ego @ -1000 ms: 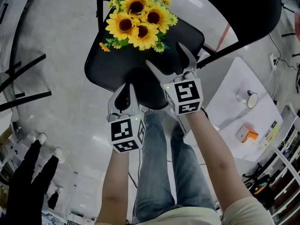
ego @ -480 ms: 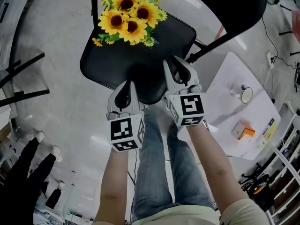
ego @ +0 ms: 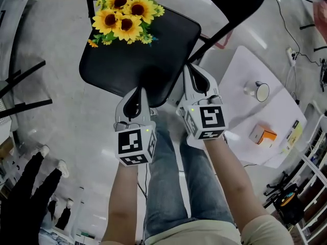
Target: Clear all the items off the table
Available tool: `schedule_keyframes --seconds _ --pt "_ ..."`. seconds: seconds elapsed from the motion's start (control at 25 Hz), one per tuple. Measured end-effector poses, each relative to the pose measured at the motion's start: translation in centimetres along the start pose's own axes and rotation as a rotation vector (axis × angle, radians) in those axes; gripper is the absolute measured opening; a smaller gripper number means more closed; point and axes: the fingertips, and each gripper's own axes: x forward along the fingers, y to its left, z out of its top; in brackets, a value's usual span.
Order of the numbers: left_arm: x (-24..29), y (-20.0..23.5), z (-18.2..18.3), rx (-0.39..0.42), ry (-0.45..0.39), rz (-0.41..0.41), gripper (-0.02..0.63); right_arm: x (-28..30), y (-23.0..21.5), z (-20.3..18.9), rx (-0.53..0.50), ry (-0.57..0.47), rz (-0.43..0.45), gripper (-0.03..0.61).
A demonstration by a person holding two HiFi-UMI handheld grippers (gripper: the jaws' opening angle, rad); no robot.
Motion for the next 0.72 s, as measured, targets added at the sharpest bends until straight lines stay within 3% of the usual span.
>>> schedule_keyframes --seconds 0.72 --pt "-0.1 -12.3 -2.4 0.086 0.036 -0.120 0.009 -12.5 -13.0 -3.1 0.103 -0.041 -0.222 0.000"
